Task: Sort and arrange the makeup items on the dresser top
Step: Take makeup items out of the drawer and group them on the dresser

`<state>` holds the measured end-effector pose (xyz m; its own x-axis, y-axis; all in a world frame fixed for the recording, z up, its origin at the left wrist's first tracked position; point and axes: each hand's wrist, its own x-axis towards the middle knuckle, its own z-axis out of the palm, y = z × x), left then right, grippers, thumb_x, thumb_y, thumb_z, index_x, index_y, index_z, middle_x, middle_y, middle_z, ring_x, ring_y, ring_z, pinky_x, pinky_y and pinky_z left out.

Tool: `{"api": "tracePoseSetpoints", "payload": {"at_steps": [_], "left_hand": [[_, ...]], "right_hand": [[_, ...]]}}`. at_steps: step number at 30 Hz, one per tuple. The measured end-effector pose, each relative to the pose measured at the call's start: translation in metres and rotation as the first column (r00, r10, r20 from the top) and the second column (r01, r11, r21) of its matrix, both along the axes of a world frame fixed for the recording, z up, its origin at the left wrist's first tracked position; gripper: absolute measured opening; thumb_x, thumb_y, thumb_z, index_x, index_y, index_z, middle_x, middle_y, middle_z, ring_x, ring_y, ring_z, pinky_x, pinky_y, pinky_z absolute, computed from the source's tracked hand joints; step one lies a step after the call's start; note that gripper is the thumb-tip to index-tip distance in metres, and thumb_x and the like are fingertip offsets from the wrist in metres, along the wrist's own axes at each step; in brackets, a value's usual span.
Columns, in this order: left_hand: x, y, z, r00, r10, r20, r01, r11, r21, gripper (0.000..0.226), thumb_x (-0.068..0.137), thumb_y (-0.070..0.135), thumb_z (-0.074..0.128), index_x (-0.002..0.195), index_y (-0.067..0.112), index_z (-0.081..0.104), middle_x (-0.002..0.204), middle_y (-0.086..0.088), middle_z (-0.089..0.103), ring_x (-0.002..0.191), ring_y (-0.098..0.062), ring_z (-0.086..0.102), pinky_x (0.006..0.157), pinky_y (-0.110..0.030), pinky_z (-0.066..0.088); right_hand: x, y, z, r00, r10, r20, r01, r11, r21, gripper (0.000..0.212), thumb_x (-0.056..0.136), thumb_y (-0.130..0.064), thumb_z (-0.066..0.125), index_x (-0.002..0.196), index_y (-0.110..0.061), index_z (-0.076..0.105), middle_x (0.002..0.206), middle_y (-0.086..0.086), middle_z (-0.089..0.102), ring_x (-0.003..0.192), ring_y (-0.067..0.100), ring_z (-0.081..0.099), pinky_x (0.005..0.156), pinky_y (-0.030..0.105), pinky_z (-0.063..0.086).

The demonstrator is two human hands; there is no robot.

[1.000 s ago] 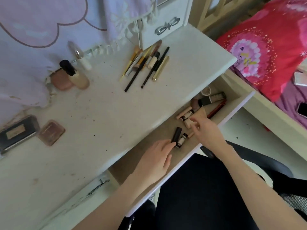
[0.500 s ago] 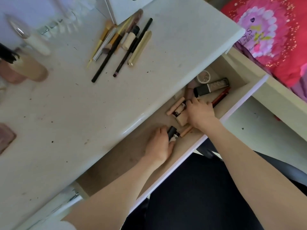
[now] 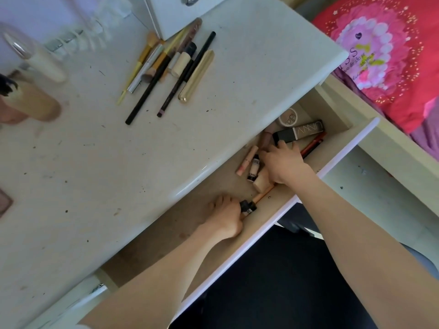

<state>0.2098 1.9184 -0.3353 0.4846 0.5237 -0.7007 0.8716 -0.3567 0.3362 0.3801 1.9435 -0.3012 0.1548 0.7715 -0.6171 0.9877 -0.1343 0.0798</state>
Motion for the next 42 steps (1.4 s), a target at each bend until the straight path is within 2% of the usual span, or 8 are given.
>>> {"api": "tracePoseSetpoints", "payload": {"at_steps": [8,13,22,25,28,34,39,42], "left_hand": [[-0.028,-0.006,0.026,0.988,0.145,0.046,-0.137,0.980,-0.144,0.026,0.098,0.033,0.034,0.117,0.017,0.042,0.122,-0.010,0.044,0.120,-0.028,0.033,0.100,-0.037,0.029],[-0.054,-0.005,0.055,0.975,0.180,0.132,-0.142,0.956,-0.257,0.007,0.097,0.029,0.039,0.098,0.022,0.038,0.098,0.001,0.049,0.101,-0.021,0.050,0.085,-0.031,0.043],[-0.106,0.027,0.153,0.889,0.328,0.320,-0.176,0.889,-0.423,0.007,0.095,0.024,0.046,0.097,0.017,0.046,0.083,0.004,0.056,0.070,-0.007,0.058,0.067,-0.019,0.044],[-0.136,0.036,0.173,0.790,0.477,0.385,-0.286,0.843,-0.456,0.002,0.094,0.020,0.048,0.096,0.020,0.049,0.082,0.002,0.059,0.071,-0.012,0.063,0.079,-0.033,0.049],[-0.174,0.039,0.185,0.652,0.641,0.406,-0.449,0.757,-0.475,0.005,0.094,0.015,0.048,0.094,0.010,0.048,0.080,-0.004,0.055,0.071,-0.018,0.061,0.076,-0.029,0.050],[-0.254,0.034,0.177,0.234,0.911,0.340,-0.738,0.394,-0.547,0.007,0.091,0.010,0.056,0.094,0.004,0.053,0.085,-0.008,0.055,0.072,-0.018,0.058,0.065,-0.022,0.055],[-0.303,0.037,0.167,-0.017,0.967,0.253,-0.827,0.128,-0.547,0.004,0.089,0.004,0.057,0.091,0.003,0.054,0.081,-0.011,0.054,0.064,-0.021,0.056,0.076,-0.037,0.053],[-0.316,0.041,0.161,-0.071,0.974,0.213,-0.840,0.057,-0.540,0.011,0.088,0.000,0.058,0.097,-0.001,0.053,0.080,-0.012,0.056,0.064,-0.024,0.056,0.077,-0.039,0.052]], "right_hand": [[-0.012,-0.004,0.014,0.997,0.071,0.033,-0.069,0.996,-0.059,0.034,0.089,-0.022,0.053,0.122,-0.019,0.054,0.130,0.006,0.050,0.126,0.026,0.035,0.108,0.048,0.025],[-0.034,-0.019,0.048,0.996,0.041,-0.078,-0.045,0.997,-0.060,0.025,0.092,-0.020,0.048,0.114,-0.012,0.055,0.094,0.005,0.056,0.079,0.023,0.051,0.065,0.031,0.040],[-0.070,-0.023,0.141,0.789,-0.251,-0.561,0.275,0.960,-0.043,0.027,0.093,-0.031,0.052,0.115,-0.016,0.055,0.101,0.000,0.060,0.098,0.022,0.057,0.078,0.029,0.047],[-0.097,-0.012,0.156,0.722,-0.287,-0.629,0.349,0.937,-0.027,0.035,0.094,-0.032,0.050,0.121,-0.011,0.055,0.117,0.007,0.061,0.107,0.025,0.057,0.091,0.039,0.046],[-0.138,0.001,0.162,0.648,-0.300,-0.700,0.394,0.919,-0.030,0.039,0.094,-0.031,0.047,0.110,0.003,0.059,0.107,0.020,0.062,0.086,0.028,0.057,0.075,0.034,0.046],[-0.229,0.023,0.159,0.568,-0.397,-0.721,0.439,0.887,-0.143,0.033,0.093,-0.026,0.045,0.090,0.005,0.055,0.084,0.011,0.046,0.067,0.016,0.037,0.058,0.024,0.025],[-0.280,0.035,0.139,0.542,-0.461,-0.703,0.496,0.851,-0.175,0.041,0.091,-0.017,0.049,0.117,0.015,0.050,0.120,0.033,0.053,0.093,0.042,0.055,0.071,0.030,0.027],[-0.294,0.042,0.132,0.525,-0.488,-0.698,0.540,0.824,-0.171,0.040,0.091,-0.017,0.050,0.112,0.016,0.054,0.100,0.032,0.057,0.091,0.044,0.054,0.070,0.030,0.029]]}}
